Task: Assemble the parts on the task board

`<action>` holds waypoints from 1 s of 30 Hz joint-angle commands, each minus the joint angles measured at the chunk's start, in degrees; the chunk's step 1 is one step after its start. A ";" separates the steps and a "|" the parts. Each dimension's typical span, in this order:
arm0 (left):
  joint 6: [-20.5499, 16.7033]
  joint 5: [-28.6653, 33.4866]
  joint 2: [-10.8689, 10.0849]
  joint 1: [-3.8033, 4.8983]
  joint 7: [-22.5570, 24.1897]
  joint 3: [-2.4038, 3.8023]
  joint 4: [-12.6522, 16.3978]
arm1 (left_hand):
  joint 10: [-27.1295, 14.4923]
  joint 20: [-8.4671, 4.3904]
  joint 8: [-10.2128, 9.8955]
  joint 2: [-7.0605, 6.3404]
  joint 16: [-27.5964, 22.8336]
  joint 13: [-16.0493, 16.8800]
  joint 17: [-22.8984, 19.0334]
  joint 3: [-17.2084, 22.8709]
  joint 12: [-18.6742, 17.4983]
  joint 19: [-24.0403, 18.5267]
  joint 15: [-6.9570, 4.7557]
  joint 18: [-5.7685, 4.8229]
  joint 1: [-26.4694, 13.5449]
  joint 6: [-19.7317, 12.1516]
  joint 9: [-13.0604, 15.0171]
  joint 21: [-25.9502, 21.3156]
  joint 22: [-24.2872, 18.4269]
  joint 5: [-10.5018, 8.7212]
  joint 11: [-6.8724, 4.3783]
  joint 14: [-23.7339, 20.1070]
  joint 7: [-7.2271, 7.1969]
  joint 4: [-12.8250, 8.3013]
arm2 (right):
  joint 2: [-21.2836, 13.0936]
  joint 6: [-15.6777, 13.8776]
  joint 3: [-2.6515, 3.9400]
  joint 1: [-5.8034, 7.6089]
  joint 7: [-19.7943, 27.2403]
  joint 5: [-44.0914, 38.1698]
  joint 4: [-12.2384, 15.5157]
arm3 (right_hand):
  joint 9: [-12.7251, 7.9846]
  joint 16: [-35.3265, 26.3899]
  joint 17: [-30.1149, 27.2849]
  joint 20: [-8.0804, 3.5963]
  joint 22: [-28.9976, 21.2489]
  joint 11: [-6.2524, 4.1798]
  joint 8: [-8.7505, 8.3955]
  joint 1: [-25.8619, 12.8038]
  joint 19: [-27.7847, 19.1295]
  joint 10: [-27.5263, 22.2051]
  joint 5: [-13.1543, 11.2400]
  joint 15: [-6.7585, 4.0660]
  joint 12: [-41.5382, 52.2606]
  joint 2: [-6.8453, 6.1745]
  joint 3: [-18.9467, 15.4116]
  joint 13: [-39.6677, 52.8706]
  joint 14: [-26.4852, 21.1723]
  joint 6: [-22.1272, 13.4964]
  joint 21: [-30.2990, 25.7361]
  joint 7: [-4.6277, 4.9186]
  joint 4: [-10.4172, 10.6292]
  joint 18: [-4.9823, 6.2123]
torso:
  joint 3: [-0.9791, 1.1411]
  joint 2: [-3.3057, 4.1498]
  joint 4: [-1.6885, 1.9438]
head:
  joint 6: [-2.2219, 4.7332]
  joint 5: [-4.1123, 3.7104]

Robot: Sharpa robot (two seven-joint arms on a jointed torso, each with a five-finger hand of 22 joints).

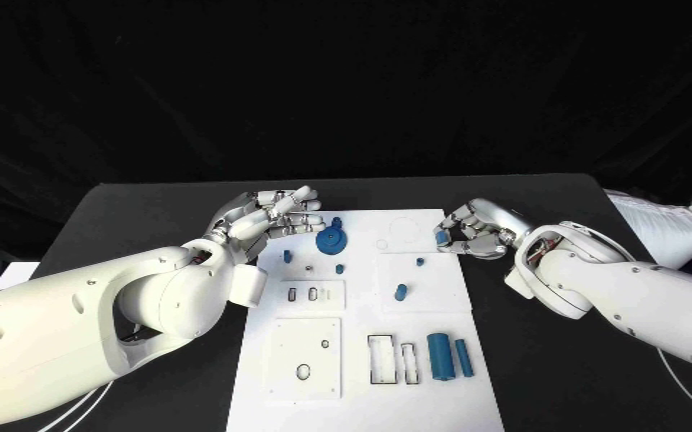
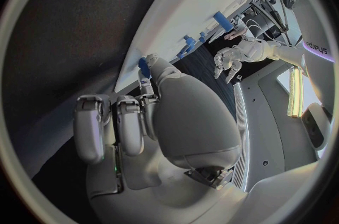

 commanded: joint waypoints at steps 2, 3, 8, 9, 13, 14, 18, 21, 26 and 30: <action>1.12 0.05 -0.01 0.02 0.41 0.03 0.03 | -0.27 0.22 -0.34 0.01 -0.20 0.01 0.05 0.11 -0.20 0.00 0.15 0.69 0.42 -0.09 0.02 -0.24 -0.05 -0.05 -0.03 -0.29 0.35 -0.34 | 0.37 -0.96 -0.01 0.07 0.76 0.90 1.28 | 1.93 0.24 15.07 -0.57 7.26 -0.31 1.87 -0.39 2.36 2.95 0.28 -0.56 0.03 0.68 -0.13 10.17 5.96 3.49 0.31 -2.24 -0.14 -0.83 | -0.06 -0.03 0.08 | -0.04 0.11; 1.12 0.05 -0.03 0.02 0.41 0.03 0.00 | -0.27 0.22 -0.34 0.01 -0.20 0.01 0.05 0.11 -0.20 0.00 0.15 0.69 0.42 -0.09 0.02 -0.24 -0.05 -0.05 -0.03 -0.29 0.35 -0.34 | 0.43 -0.89 -0.01 0.13 0.51 1.28 1.75 | 1.93 0.24 15.07 -0.61 7.24 -0.28 1.75 -0.77 2.35 2.94 0.31 -0.56 -0.01 0.68 -0.23 10.15 5.96 3.29 0.30 -2.19 -0.01 -0.82 | -0.05 -0.04 0.07 | -0.04 0.15; 1.10 0.05 -0.14 0.02 0.43 0.02 -0.16 | -0.27 0.22 -0.34 0.01 -0.20 0.01 0.05 0.11 -0.20 0.00 0.15 0.69 0.42 -0.09 0.02 -0.24 -0.05 -0.05 -0.03 -0.29 0.35 -0.34 | 1.01 -0.49 0.00 0.61 -1.85 2.71 4.78 | 1.96 0.24 15.07 -0.64 7.15 -0.14 1.30 -2.26 2.32 2.88 0.51 -0.49 -0.20 0.65 -0.59 10.06 5.96 2.69 0.25 -2.01 0.50 -0.81 | -0.12 -0.11 0.13 | -0.12 0.43; 1.10 0.05 -0.15 0.02 0.43 0.02 -0.20 | -0.27 0.22 -0.34 0.01 -0.20 0.01 0.05 0.11 -0.20 0.00 0.15 0.69 0.42 -0.09 0.02 -0.24 -0.05 -0.05 -0.03 -0.29 0.35 -0.34 | 1.25 -0.54 0.00 0.73 -2.53 2.91 5.47 | 1.97 0.24 15.07 -0.63 7.13 -0.12 1.24 -2.56 2.32 2.87 0.51 -0.48 -0.24 0.62 -0.69 10.05 5.96 2.62 0.24 -1.99 0.61 -0.81 | -0.12 -0.09 0.13 | -0.13 0.49; 1.12 0.05 -0.19 0.02 0.43 0.02 -0.39 | -0.27 0.22 -0.34 0.01 -0.20 0.01 0.05 0.11 -0.20 0.00 0.15 0.69 0.42 -0.09 0.02 -0.24 -0.05 -0.05 -0.03 -0.29 0.35 -0.34 | 2.47 -1.12 0.00 0.98 -5.55 2.87 8.10 | 2.04 0.24 15.07 -0.61 6.96 -0.09 1.08 -3.41 2.25 2.82 0.46 -0.45 -0.40 0.69 -0.91 9.97 5.96 2.51 0.15 -1.97 0.98 -0.77 | -0.23 -0.15 0.27 | -0.25 0.83; 1.13 0.05 -0.19 0.02 0.42 0.02 -0.46 | -0.27 0.22 -0.34 0.01 -0.20 0.01 0.05 0.11 -0.20 0.00 0.15 0.69 0.42 -0.09 0.02 -0.24 -0.05 -0.05 -0.03 -0.29 0.35 -0.34 | 2.91 -1.23 0.00 1.02 -6.40 2.63 8.76 | 2.05 0.24 15.07 -0.60 6.89 -0.08 1.03 -3.62 2.21 2.79 0.43 -0.44 -0.49 0.69 -0.97 9.91 5.96 2.47 0.12 -1.95 1.07 -0.75 | -0.30 -0.20 0.38 | -0.32 0.88; 1.13 0.05 -0.25 0.03 0.40 0.01 -0.79 | -0.27 0.22 -0.34 0.01 -0.20 0.01 0.05 0.12 -0.20 0.00 0.15 0.69 0.42 -0.09 0.02 -0.24 -0.05 -0.05 -0.03 -0.29 0.35 -0.35 | 5.03 -1.05 -0.02 1.03 -9.08 0.52 10.84 | 2.05 0.24 15.07 -0.59 6.65 -0.06 0.85 -3.85 2.11 2.66 0.46 -0.43 -0.79 0.96 -0.90 9.74 5.96 2.26 0.00 -1.91 1.18 -0.70 | -0.43 -0.26 0.54 | -0.73 1.39; 1.12 0.05 -0.28 0.03 0.41 0.01 -1.07 | -0.27 0.22 -0.35 0.05 -0.22 0.01 0.07 0.14 -0.20 0.01 0.15 0.69 0.43 -0.09 0.02 -0.24 -0.06 -0.05 -0.02 -0.27 0.35 -0.38 | 6.99 -0.58 -0.14 0.88 -10.31 -2.91 11.84 | 2.02 0.24 15.07 -0.58 6.60 0.00 0.64 -3.94 2.09 2.62 0.50 -0.40 -0.90 0.93 -0.92 9.68 5.96 1.96 -0.03 -1.82 1.14 -0.69 | -0.64 -0.40 0.73 | -1.20 1.76; 1.28 0.06 -0.32 0.03 0.54 0.02 -1.24 | -0.27 0.21 -0.35 0.05 -0.22 0.01 0.07 0.14 -0.20 0.01 0.15 0.69 0.43 -0.08 0.03 -0.24 -0.06 -0.05 -0.02 -0.27 0.35 -0.38 | 10.82 -0.03 -0.78 0.06 -12.56 -7.68 12.38 | 2.02 0.24 15.07 -0.55 6.54 0.04 0.47 -3.87 2.06 2.62 0.71 -0.36 -0.89 1.12 -0.75 9.70 5.96 1.80 -0.07 -1.77 1.04 -0.68 | -1.03 -0.54 1.15 | -1.73 1.86; 1.30 0.07 -0.39 0.04 0.61 0.02 -1.26 | -0.26 0.21 -0.35 0.06 -0.22 0.01 0.08 0.15 -0.19 0.01 0.15 0.69 0.44 -0.08 0.03 -0.24 -0.06 -0.05 -0.03 -0.26 0.35 -0.38 | 13.10 0.47 -1.12 -0.76 -13.72 -9.74 11.65 | 2.02 0.24 15.07 -0.55 6.56 0.06 0.44 -3.85 2.07 2.60 0.83 -0.35 -0.92 1.19 -0.70 9.69 5.96 1.77 -0.06 -1.76 1.01 -0.68 | -1.18 -0.62 1.30 | -2.09 1.95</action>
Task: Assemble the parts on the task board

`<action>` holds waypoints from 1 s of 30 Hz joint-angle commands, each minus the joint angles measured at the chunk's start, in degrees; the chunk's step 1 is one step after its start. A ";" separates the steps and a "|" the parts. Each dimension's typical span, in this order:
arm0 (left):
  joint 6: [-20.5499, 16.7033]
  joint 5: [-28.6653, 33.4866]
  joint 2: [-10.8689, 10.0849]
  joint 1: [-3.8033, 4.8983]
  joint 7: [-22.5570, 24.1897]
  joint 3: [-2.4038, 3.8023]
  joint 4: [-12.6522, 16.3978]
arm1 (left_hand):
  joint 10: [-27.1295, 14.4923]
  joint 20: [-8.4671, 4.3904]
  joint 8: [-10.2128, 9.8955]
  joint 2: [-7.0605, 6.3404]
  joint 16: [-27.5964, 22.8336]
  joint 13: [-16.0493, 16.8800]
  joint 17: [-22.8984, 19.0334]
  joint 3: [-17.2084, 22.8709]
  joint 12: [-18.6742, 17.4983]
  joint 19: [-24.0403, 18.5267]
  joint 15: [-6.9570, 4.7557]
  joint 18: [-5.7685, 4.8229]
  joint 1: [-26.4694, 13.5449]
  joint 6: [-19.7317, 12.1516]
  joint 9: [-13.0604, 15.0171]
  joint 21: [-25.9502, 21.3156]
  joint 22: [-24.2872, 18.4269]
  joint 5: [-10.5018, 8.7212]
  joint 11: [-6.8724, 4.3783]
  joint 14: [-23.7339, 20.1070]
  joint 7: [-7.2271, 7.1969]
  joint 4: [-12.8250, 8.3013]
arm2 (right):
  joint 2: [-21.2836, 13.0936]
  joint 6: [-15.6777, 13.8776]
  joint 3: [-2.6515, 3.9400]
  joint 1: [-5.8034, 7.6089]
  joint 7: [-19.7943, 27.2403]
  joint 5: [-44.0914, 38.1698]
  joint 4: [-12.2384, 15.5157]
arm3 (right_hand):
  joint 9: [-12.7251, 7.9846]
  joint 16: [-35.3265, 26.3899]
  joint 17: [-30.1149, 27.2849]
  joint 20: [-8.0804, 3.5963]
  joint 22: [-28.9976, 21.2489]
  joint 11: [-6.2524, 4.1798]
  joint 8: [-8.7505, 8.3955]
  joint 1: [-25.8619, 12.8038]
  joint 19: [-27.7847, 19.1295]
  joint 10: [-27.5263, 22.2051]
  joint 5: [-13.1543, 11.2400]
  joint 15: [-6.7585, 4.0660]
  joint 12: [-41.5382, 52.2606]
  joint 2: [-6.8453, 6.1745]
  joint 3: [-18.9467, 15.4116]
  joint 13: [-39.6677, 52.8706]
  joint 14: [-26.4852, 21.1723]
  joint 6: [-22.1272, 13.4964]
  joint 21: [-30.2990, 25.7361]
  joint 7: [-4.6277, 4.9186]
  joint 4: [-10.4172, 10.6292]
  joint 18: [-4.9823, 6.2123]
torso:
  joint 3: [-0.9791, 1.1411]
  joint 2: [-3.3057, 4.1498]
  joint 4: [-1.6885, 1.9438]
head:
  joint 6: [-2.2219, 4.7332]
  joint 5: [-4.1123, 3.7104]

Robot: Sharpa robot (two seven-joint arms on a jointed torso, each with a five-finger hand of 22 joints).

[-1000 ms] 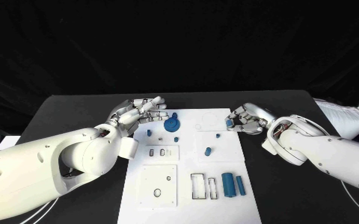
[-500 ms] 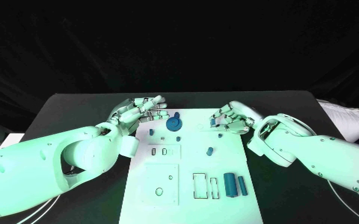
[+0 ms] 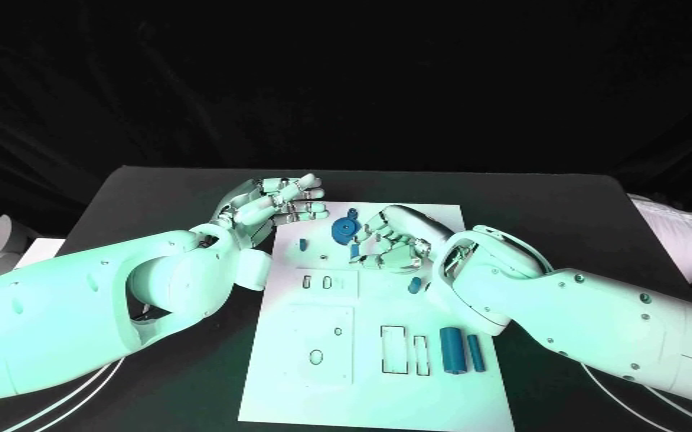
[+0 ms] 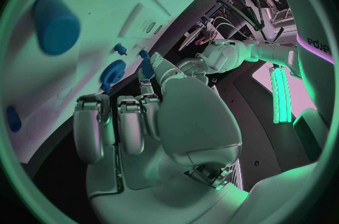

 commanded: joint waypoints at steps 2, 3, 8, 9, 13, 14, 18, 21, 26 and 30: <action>1.26 0.11 -0.02 0.04 0.63 0.04 0.04 | -0.26 0.21 -0.35 0.06 -0.22 0.01 0.10 0.00 -0.19 0.01 0.15 0.70 0.44 -0.08 0.03 -0.24 -0.07 -0.05 -0.03 -0.26 0.35 -0.24 | 2.09 1.71 -0.27 -0.92 -4.11 -6.53 -0.96 | 2.01 0.24 15.09 -0.35 6.50 0.07 0.05 -0.29 2.24 2.61 0.54 -0.15 -0.21 0.28 0.32 9.87 6.17 1.45 -0.09 -1.58 0.18 -0.67 | -0.18 -0.09 0.29 | -0.55 0.33; 1.27 0.14 -0.03 0.04 0.64 0.04 0.04 | -0.26 0.21 -0.35 0.06 -0.22 0.01 0.10 0.00 -0.19 0.01 0.15 0.70 0.44 -0.08 0.03 -0.24 -0.07 -0.05 -0.03 -0.26 0.35 -0.24 | 2.57 1.97 -0.34 -1.13 -4.42 -7.08 -1.16 | 2.01 0.24 15.09 -0.35 6.49 0.08 0.02 -0.31 2.23 2.60 0.58 -0.14 -0.23 0.28 0.32 9.86 6.17 1.42 -0.10 -1.56 0.18 -0.67 | -0.14 -0.05 0.26 | -0.60 0.41; 1.31 0.20 -0.02 0.05 0.65 0.04 0.10 | -0.26 0.21 -0.35 0.06 -0.22 0.01 0.10 0.00 -0.19 0.01 0.15 0.70 0.44 -0.08 0.03 -0.24 -0.07 -0.05 -0.03 -0.26 0.35 -0.24 | 4.24 3.55 -0.63 -1.92 -5.09 -8.87 -2.09 | 1.99 0.24 15.09 -0.30 6.39 0.18 -0.19 -0.47 2.19 2.55 0.94 -0.07 -0.34 0.12 0.28 9.81 6.17 1.20 -0.16 -1.44 0.10 -0.65 | -0.12 -0.02 0.25 | -0.40 1.06; 1.32 0.20 -0.04 0.05 0.64 0.04 0.12 | -0.26 0.21 -0.35 0.06 -0.22 0.01 0.10 0.00 -0.19 0.01 0.15 0.70 0.44 -0.08 0.03 -0.24 -0.07 -0.05 -0.03 -0.26 0.35 -0.24 | 4.46 3.69 -0.67 -2.02 -5.20 -9.19 -2.22 | 1.99 0.24 15.09 -0.30 6.38 0.18 -0.20 -0.48 2.19 2.54 0.95 -0.07 -0.35 0.11 0.27 9.80 6.17 1.19 -0.16 -1.43 0.10 -0.65 | -0.11 -0.03 0.17 | -0.54 1.11; 1.34 0.22 -0.06 0.05 0.63 0.04 0.13 | -0.26 0.21 -0.35 0.06 -0.22 0.01 0.10 0.00 -0.19 0.01 0.15 0.70 0.44 -0.08 0.03 -0.24 -0.07 -0.05 -0.03 -0.26 0.35 -0.24 | 5.22 4.11 -0.82 -2.34 -5.85 -10.70 -2.53 | 1.99 0.24 15.09 -0.28 6.34 0.22 -0.25 -0.57 2.17 2.51 1.08 -0.05 -0.41 0.05 0.24 9.77 6.17 1.16 -0.18 -1.39 0.10 -0.64 | -0.03 -0.02 0.09 | -0.75 1.20; 1.35 0.22 -0.06 0.05 0.63 0.04 0.13 | -0.26 0.21 -0.35 0.06 -0.22 0.01 0.10 0.00 -0.19 0.01 0.15 0.70 0.44 -0.08 0.03 -0.24 -0.07 -0.05 -0.03 -0.26 0.35 -0.24 | 5.36 4.20 -0.84 -2.40 -6.08 -11.08 -2.60 | 1.99 0.24 15.09 -0.28 6.34 0.22 -0.25 -0.57 2.17 2.51 1.08 -0.05 -0.41 0.05 0.24 9.77 6.17 1.16 -0.18 -1.39 0.10 -0.64 | -0.03 -0.03 0.14 | -0.83 1.21; 1.38 0.22 -0.04 0.05 0.62 0.04 0.14 | -0.26 0.21 -0.35 0.06 -0.22 0.01 0.10 0.00 -0.19 0.01 0.15 0.70 0.44 -0.08 0.03 -0.24 -0.07 -0.05 -0.03 -0.26 0.35 -0.24 | 5.53 4.73 -0.90 -2.50 -6.86 -12.16 -2.80 | 2.01 0.24 15.09 -0.26 6.33 0.25 -0.28 -0.73 2.17 2.51 1.15 -0.02 -0.41 0.00 0.19 9.77 6.17 1.17 -0.19 -1.36 0.15 -0.64 | -0.01 -0.05 0.10 | -1.08 1.27; 1.41 0.22 -0.04 0.05 0.60 0.04 0.15 | -0.26 0.21 -0.35 0.06 -0.22 0.01 0.10 0.00 -0.19 0.01 0.15 0.70 0.44 -0.08 0.03 -0.24 -0.07 -0.05 -0.03 -0.26 0.35 -0.24 | 5.45 5.24 -0.91 -2.53 -7.24 -12.76 -2.83 | 2.01 0.24 15.09 -0.26 6.33 0.25 -0.28 -0.73 2.17 2.51 1.15 -0.02 -0.41 0.00 0.19 9.77 6.17 1.17 -0.19 -1.36 0.15 -0.64 | 0.01 -0.04 0.08 | -1.25 1.42; 1.42 0.23 -0.07 0.05 0.59 0.04 0.11 | -0.26 0.21 -0.35 0.06 -0.22 0.01 0.10 0.00 -0.19 0.01 0.15 0.70 0.44 -0.08 0.03 -0.24 -0.07 -0.05 -0.03 -0.26 0.35 -0.24 | 5.39 6.05 -0.92 -2.56 -7.67 -13.34 -2.70 | 2.02 0.24 15.09 -0.24 6.36 0.27 -0.30 -0.87 2.18 2.52 1.17 0.00 -0.38 -0.07 0.13 9.80 6.17 1.19 -0.18 -1.35 0.18 -0.64 | 0.04 -0.01 0.06 | -1.45 1.49; 1.45 0.23 -0.06 0.05 0.58 0.04 0.11 | -0.26 0.21 -0.35 0.07 -0.23 0.01 0.10 0.01 -0.19 0.01 0.15 0.70 0.44 -0.07 0.03 -0.24 -0.08 -0.05 -0.03 -0.26 0.35 -0.25 | 5.42 6.89 -0.92 -2.57 -8.21 -14.05 -2.46 | 2.03 0.24 15.09 -0.22 6.32 0.29 -0.32 -0.96 2.16 2.51 1.17 0.02 -0.41 -0.13 0.09 9.78 6.17 1.20 -0.20 -1.34 0.20 -0.63 | -0.01 -0.04 0.06 | -1.60 1.52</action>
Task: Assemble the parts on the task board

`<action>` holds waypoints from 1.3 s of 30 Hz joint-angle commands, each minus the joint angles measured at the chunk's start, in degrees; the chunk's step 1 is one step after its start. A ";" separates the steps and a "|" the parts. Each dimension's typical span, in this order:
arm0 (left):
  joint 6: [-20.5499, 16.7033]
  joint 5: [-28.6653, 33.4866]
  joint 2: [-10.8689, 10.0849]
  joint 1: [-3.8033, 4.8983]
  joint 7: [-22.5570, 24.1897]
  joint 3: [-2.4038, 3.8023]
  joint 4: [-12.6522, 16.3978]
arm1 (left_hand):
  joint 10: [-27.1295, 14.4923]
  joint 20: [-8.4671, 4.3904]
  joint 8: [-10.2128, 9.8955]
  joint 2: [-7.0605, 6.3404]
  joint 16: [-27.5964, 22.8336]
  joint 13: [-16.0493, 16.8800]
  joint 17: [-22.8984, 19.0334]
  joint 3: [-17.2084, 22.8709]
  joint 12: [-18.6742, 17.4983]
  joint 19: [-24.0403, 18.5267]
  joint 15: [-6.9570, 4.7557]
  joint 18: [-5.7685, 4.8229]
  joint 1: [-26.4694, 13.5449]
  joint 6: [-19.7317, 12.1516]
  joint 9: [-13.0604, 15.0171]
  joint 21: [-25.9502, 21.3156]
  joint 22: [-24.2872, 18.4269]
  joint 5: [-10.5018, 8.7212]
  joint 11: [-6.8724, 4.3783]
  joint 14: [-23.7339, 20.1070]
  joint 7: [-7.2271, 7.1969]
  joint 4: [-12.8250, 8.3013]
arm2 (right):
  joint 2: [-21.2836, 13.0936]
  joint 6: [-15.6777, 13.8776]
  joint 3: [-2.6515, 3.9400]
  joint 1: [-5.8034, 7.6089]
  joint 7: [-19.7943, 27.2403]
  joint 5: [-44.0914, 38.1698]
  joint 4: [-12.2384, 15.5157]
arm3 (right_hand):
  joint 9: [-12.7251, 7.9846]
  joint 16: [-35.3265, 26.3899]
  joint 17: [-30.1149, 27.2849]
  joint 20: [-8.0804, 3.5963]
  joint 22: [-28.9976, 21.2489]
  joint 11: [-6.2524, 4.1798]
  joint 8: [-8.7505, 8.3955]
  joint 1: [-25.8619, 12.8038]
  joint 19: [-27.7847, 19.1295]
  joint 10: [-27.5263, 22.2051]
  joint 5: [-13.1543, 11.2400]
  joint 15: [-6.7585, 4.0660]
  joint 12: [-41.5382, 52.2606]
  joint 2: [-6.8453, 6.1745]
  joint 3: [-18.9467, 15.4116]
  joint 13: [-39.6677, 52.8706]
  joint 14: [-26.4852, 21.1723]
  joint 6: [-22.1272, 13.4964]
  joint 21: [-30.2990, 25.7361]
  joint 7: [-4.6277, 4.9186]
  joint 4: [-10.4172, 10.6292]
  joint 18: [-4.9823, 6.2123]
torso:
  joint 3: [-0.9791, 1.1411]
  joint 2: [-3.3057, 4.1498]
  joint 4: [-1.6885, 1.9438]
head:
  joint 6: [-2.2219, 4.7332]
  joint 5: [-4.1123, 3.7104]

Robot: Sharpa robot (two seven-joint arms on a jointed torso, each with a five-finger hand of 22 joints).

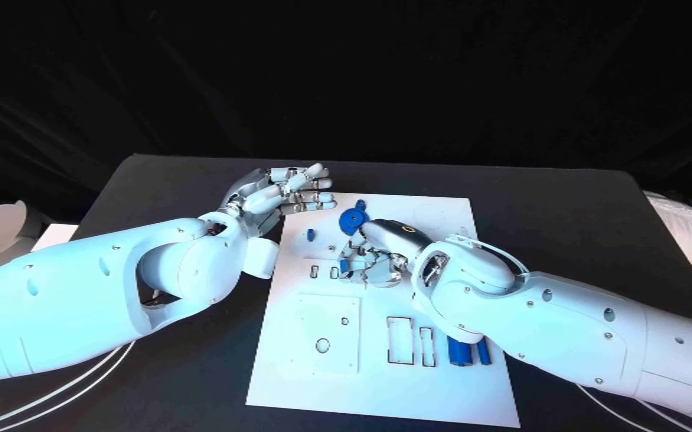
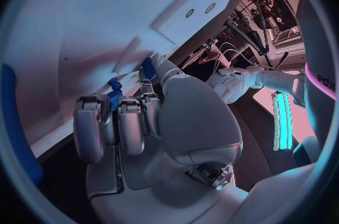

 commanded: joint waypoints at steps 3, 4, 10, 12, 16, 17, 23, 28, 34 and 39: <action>1.27 0.15 0.07 0.04 0.52 0.03 0.11 | -0.25 0.21 -0.35 0.12 -0.25 0.01 0.09 0.04 -0.19 0.02 0.14 0.69 0.45 -0.06 0.03 -0.24 -0.10 -0.06 -0.03 -0.24 0.35 -0.28 | -0.08 3.71 -0.26 -0.29 -3.18 -3.49 0.02 | 0.79 0.24 15.05 -0.19 6.20 0.32 0.09 -0.44 2.11 2.45 0.28 0.06 -0.31 0.13 -0.19 9.75 6.18 1.10 -0.27 -0.87 0.14 -0.61 | -0.03 -0.01 0.02 | -0.21 0.03; 1.28 0.15 0.07 0.04 0.51 0.03 0.11 | -0.25 0.21 -0.35 0.12 -0.25 0.01 0.09 0.04 -0.19 0.02 0.14 0.69 0.45 -0.06 0.03 -0.24 -0.10 -0.06 -0.03 -0.24 0.35 -0.28 | -0.09 3.80 -0.26 -0.29 -3.47 -3.93 0.03 | 0.77 0.24 15.05 -0.17 6.11 0.37 -0.02 -0.64 2.07 2.38 0.40 0.09 -0.47 -0.14 -0.34 9.65 6.18 0.98 -0.31 -0.81 0.16 -0.59 | -0.05 -0.02 0.01 | -0.25 0.04; 1.29 0.15 0.03 0.04 0.50 0.03 0.12 | -0.25 0.21 -0.35 0.12 -0.25 0.01 0.09 0.04 -0.19 0.02 0.14 0.69 0.45 -0.06 0.03 -0.24 -0.10 -0.06 -0.03 -0.24 0.35 -0.28 | -0.21 4.81 -0.26 -0.29 -4.90 -5.70 0.07 | 0.62 0.24 15.05 0.04 5.67 0.70 -0.71 -1.61 1.88 1.87 1.08 0.35 -1.56 -1.40 -0.96 9.05 6.18 0.18 -0.56 -0.40 0.28 -0.50 | -0.05 -0.03 -0.01 | -0.36 0.08; 1.29 0.15 0.01 0.04 0.49 0.03 0.12 | -0.25 0.21 -0.35 0.12 -0.25 0.01 0.09 0.04 -0.19 0.02 0.14 0.69 0.45 -0.06 0.03 -0.24 -0.10 -0.06 -0.03 -0.24 0.35 -0.28 | -0.22 5.05 -0.26 -0.29 -5.12 -5.93 0.13 | 0.57 0.24 15.05 0.10 5.64 0.78 -0.88 -1.81 1.86 1.73 1.19 0.42 -1.85 -1.63 -1.06 8.88 6.18 -0.02 -0.59 -0.29 0.32 -0.49 | -0.05 -0.03 -0.02 | -0.42 0.10; 1.29 0.15 0.00 0.04 0.49 0.03 0.11 | -0.25 0.21 -0.35 0.12 -0.25 0.01 0.09 0.04 -0.19 0.02 0.14 0.69 0.45 -0.06 0.03 -0.24 -0.10 -0.06 -0.03 -0.24 0.35 -0.28 | -0.18 5.30 -0.26 -0.29 -5.49 -6.28 0.27 | 0.39 0.24 15.05 0.29 5.44 1.06 -1.40 -2.44 1.77 1.26 1.36 0.64 -2.86 -2.26 -1.37 8.30 6.18 -0.68 -0.71 0.03 0.51 -0.45 | -0.05 -0.05 -0.02 | -0.48 0.08; 1.29 0.15 0.00 0.04 0.48 0.03 0.11 | -0.25 0.21 -0.35 0.12 -0.25 0.01 0.09 0.04 -0.19 0.02 0.14 0.69 0.45 -0.06 0.03 -0.24 -0.10 -0.06 -0.03 -0.24 0.35 -0.28 | -0.17 5.31 -0.26 -0.29 -5.57 -6.34 0.30 | 0.29 0.24 15.05 0.35 5.34 1.17 -1.62 -2.69 1.73 1.07 1.37 0.73 -3.26 -2.48 -1.50 8.07 6.18 -1.00 -0.76 0.17 0.60 -0.43 | -0.05 -0.05 -0.02 | -0.48 0.08; 1.30 0.15 -0.01 0.04 0.46 0.03 0.12 | -0.25 0.21 -0.35 0.12 -0.25 0.01 0.09 0.04 -0.19 0.02 0.14 0.69 0.45 -0.06 0.03 -0.24 -0.10 -0.06 -0.03 -0.24 0.35 -0.28 | -0.14 4.55 -0.26 -0.29 -5.88 -6.54 0.34 | -0.36 0.24 15.05 0.83 4.76 1.79 -2.73 -3.85 1.46 -0.79 1.19 1.26 -7.16 -3.44 -2.09 5.74 6.18 -2.84 -1.09 0.87 1.13 -0.31 | -0.06 -0.05 -0.04 | -0.51 0.04; 1.28 0.15 -0.04 0.04 0.42 0.03 0.11 | -0.25 0.21 -0.35 0.12 -0.25 0.01 0.09 0.04 -0.19 0.02 0.14 0.69 0.45 -0.06 0.03 -0.24 -0.10 -0.06 -0.03 -0.24 0.35 -0.28 | -0.13 3.10 -0.26 -0.29 -5.82 -6.58 0.35 | -1.03 0.24 15.05 1.26 4.43 2.28 -3.06 -4.36 1.30 -2.10 0.67 1.70 -9.67 -4.13 -2.55 4.13 6.18 -4.85 -1.31 1.37 1.52 -0.24 | -0.04 -0.04 -0.02 | -0.50 -0.03; 1.28 0.15 -0.04 0.04 0.39 0.03 0.08 | -0.25 0.21 -0.35 0.12 -0.25 0.01 0.09 0.04 -0.19 0.02 0.14 0.69 0.45 -0.06 0.03 -0.24 -0.10 -0.06 -0.03 -0.24 0.35 -0.28 | -0.16 -1.59 -0.27 -0.32 -4.62 -6.01 0.44 | -1.77 0.24 15.05 1.76 3.54 2.83 -3.04 -6.20 0.89 -4.12 -2.41 2.20 -13.55 -5.22 -4.66 1.50 6.18 -7.35 -1.83 1.94 3.53 -0.05 | -0.06 -0.06 0.01 | -0.50 -0.04; 1.31 0.15 -0.03 0.04 0.34 0.03 0.04 | -0.25 0.21 -0.35 0.12 -0.25 0.01 0.09 0.04 -0.19 0.02 0.14 0.69 0.45 -0.06 0.03 -0.24 -0.10 -0.06 -0.03 -0.24 0.35 -0.28 | -0.25 -6.98 -0.28 -0.37 -1.33 -4.35 0.73 | -2.03 0.24 15.05 2.08 3.39 3.18 -2.76 -5.93 0.84 -4.31 -3.16 2.51 -13.94 -5.70 -6.05 0.91 6.18 -8.79 -1.94 2.29 5.27 -0.02 | -0.03 -0.04 0.04 | -0.46 -0.01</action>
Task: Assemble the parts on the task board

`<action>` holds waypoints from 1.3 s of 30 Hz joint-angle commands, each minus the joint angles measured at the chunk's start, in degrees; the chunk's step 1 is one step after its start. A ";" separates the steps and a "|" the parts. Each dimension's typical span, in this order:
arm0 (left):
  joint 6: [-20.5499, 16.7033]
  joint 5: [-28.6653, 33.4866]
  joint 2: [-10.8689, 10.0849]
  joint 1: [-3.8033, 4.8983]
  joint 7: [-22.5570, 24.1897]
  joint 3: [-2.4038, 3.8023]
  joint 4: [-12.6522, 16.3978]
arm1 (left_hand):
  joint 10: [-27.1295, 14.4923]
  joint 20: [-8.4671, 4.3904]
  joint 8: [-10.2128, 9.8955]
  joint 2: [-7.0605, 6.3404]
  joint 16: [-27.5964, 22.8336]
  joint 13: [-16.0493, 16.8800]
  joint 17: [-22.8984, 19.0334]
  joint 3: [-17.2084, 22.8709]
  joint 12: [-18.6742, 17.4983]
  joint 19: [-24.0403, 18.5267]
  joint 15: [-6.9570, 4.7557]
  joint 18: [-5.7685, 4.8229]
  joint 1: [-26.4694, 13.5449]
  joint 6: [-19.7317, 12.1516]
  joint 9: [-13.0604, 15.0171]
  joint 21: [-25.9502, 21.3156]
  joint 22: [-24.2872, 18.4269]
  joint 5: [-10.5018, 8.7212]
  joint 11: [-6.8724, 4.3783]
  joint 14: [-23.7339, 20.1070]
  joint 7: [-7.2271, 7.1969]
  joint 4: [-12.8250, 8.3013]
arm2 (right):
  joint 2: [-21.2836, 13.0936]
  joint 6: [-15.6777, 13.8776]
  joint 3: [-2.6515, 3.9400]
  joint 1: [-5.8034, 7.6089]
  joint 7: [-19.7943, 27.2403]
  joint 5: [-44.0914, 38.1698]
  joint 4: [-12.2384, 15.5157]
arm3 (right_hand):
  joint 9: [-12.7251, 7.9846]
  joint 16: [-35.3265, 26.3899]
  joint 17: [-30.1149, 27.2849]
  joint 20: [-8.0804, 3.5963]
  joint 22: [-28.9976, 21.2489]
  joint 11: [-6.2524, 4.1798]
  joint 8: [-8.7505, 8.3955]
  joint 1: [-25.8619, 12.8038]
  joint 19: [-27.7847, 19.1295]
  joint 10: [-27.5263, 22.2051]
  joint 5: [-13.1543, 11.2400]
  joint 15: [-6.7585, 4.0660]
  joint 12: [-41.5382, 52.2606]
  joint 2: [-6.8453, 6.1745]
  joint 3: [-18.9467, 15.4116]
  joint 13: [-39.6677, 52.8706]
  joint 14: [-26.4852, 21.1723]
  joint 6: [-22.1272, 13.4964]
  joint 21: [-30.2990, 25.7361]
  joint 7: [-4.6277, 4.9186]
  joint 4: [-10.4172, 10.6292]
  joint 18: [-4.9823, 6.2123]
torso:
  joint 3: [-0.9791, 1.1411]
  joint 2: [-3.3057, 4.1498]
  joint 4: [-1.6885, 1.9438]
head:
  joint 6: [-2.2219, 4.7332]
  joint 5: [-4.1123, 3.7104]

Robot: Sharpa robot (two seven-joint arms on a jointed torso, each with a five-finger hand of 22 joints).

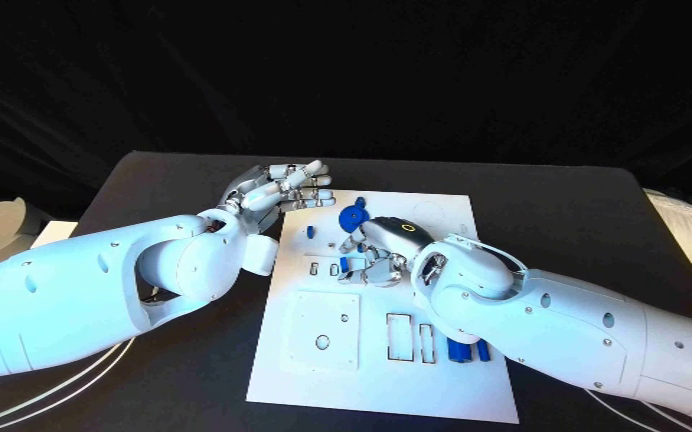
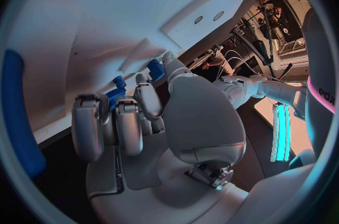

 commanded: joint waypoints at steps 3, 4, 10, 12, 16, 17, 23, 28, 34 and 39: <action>1.17 0.11 0.07 0.04 0.35 0.02 0.02 | -0.25 0.21 -0.35 0.12 -0.25 0.01 0.06 0.04 -0.18 0.02 0.14 0.70 0.45 -0.06 0.03 -0.24 -0.05 -0.06 -0.03 -0.24 0.35 -0.29 | -0.29 -8.18 0.02 -0.12 4.25 2.10 0.61 | 0.34 0.24 15.08 0.47 3.45 0.09 0.69 0.18 0.69 0.02 0.17 0.44 0.34 -0.54 -1.18 0.99 6.18 -0.02 -0.23 -0.25 1.33 -0.04 | 0.02 0.03 0.06 | 0.04 0.06; 1.20 0.11 0.08 0.04 0.35 0.02 -0.02 | -0.26 0.21 -0.35 0.12 -0.26 0.01 0.06 0.04 -0.19 0.03 0.14 0.70 0.45 -0.06 0.03 -0.24 -0.05 -0.06 -0.03 -0.24 0.35 -0.29 | -0.46 -9.24 0.02 -0.16 5.20 2.55 0.87 | 0.35 0.24 15.08 0.47 3.48 0.08 0.74 0.28 0.71 0.11 0.28 0.44 0.52 -0.55 -1.30 1.07 6.18 0.00 -0.22 -0.26 1.46 -0.05 | 0.02 0.03 0.07 | 0.04 0.07; 1.73 -0.01 0.01 0.04 -0.08 0.02 -0.46 | 0.84 -0.10 0.07 0.42 0.23 0.19 0.48 0.31 0.27 0.77 -0.40 0.85 0.62 0.97 0.19 0.16 0.03 -0.07 -0.73 1.03 -0.63 -0.56 | -2.80 -12.93 0.28 -0.17 12.79 7.54 3.06 | 0.28 0.24 15.08 0.49 3.26 0.14 0.72 1.00 0.63 0.04 0.87 0.47 0.49 -0.69 -1.95 0.89 6.18 -0.38 -0.34 -0.17 2.03 0.00 | 0.00 -0.07 -0.04 | 0.00 0.27; 1.93 -0.58 -0.04 0.04 -0.66 0.02 -0.68 | 2.02 -1.28 0.33 0.64 1.76 0.23 1.39 0.59 0.52 3.27 -1.56 0.79 0.67 1.99 0.24 1.63 0.60 -0.04 -1.57 4.28 -1.45 -0.67 | -3.98 -12.10 0.45 0.08 15.63 10.02 3.85 | 0.24 0.24 15.08 0.53 3.17 0.20 0.65 1.24 0.58 -0.06 0.96 0.51 0.40 -0.71 -2.27 0.78 6.18 -0.64 -0.39 -0.10 2.25 0.02 | -0.03 -0.09 -0.05 | 0.06 0.25; 2.34 -3.07 -0.05 0.06 -2.86 0.02 -1.64 | 5.73 -4.22 0.86 0.50 6.75 0.46 4.73 0.88 1.40 10.50 -4.54 0.72 0.34 4.46 0.33 6.17 2.54 -0.06 -3.48 13.95 -2.60 -0.58 | -7.28 -9.41 0.90 1.17 20.32 13.22 6.40 | 0.20 0.24 15.08 0.60 2.31 0.31 0.59 2.38 0.18 -0.78 1.16 0.62 -0.69 -0.10 -2.57 -0.03 6.18 -1.03 -0.87 0.03 2.28 0.20 | 0.04 -0.18 -0.07 | 0.06 0.39; 2.58 -3.79 -0.02 0.06 -3.72 0.02 -1.97 | 7.14 -5.43 0.84 0.16 9.31 0.57 6.53 0.86 1.69 13.50 -5.54 0.72 0.13 4.99 0.29 8.26 3.50 -0.09 -4.05 17.94 -3.17 -0.48 | -8.38 -8.18 1.04 1.69 20.91 13.50 7.31 | 0.20 0.24 15.08 0.63 2.16 0.32 0.61 2.84 0.11 -0.98 1.34 0.64 -0.97 0.11 -2.64 -0.26 6.18 -1.09 -0.97 0.05 2.21 0.23 | 0.08 -0.23 -0.11 | 0.03 0.54; 3.52 -9.11 0.26 0.08 -8.69 0.02 -3.78 | 14.05 -8.40 0.55 -0.94 30.82 2.00 25.18 1.34 3.26 21.24 -8.43 0.50 -0.86 6.88 0.32 16.05 7.55 -0.05 -6.50 24.35 -5.20 0.62 | -14.17 -5.09 1.38 5.09 21.42 16.99 11.47 | 0.29 0.24 15.08 0.65 2.02 0.29 0.86 3.21 0.07 -1.27 1.00 0.63 -1.47 0.36 -3.24 -0.73 6.18 -0.88 -1.07 -0.02 2.47 0.26 | 0.19 -0.75 -0.41 | 0.14 0.57; 5.62 -19.94 0.91 0.20 -19.97 0.02 -5.15 | 20.45 -10.80 1.85 -2.72 70.30 10.26 65.94 0.68 12.25 27.11 -9.66 -1.67 -1.89 8.86 1.49 37.57 29.76 -0.33 -8.50 25.31 -7.06 0.82 | -18.40 -6.34 1.48 7.88 20.49 26.50 11.83 | 0.47 0.24 15.08 0.52 2.11 0.04 1.47 4.47 0.17 -1.01 3.20 0.44 -1.10 1.67 -3.31 -0.76 6.18 -0.11 -1.05 -0.28 2.34 0.24 | 0.36 -1.52 -0.76 | 0.01 0.69; 13.29 -37.26 2.25 1.12 -37.69 0.05 -5.77 | 18.03 -10.84 6.87 -2.00 80.97 29.30 79.56 -4.12 33.08 28.47 -10.62 -4.01 -8.06 10.01 4.28 53.76 49.66 -2.64 -10.03 27.11 -8.34 4.49 | -21.20 -7.42 1.50 9.13 19.78 32.53 9.32 | 0.49 0.24 15.08 0.38 1.95 -0.10 1.74 5.28 0.13 -1.06 4.53 0.31 -1.28 2.25 -3.48 -1.06 6.18 0.11 -1.16 -0.39 1.99 0.27 | 0.62 -2.24 -0.82 | -0.18 1.02; 18.32 -49.46 3.89 2.68 -49.31 0.05 -6.34 | 17.79 -11.82 15.28 0.23 81.63 53.32 80.49 -8.23 57.63 31.48 -11.14 -5.91 -10.90 9.10 10.21 64.07 64.52 -3.85 -11.35 27.33 -9.71 5.61 | -22.48 -7.88 1.49 9.39 18.93 34.73 7.61 | 0.49 0.24 15.08 0.34 1.73 -0.13 1.80 5.44 0.04 -1.15 4.96 0.28 -1.50 2.36 -3.59 -1.27 6.18 0.14 -1.28 -0.41 1.92 0.31 | 0.79 -2.60 -0.75 | -0.48 1.20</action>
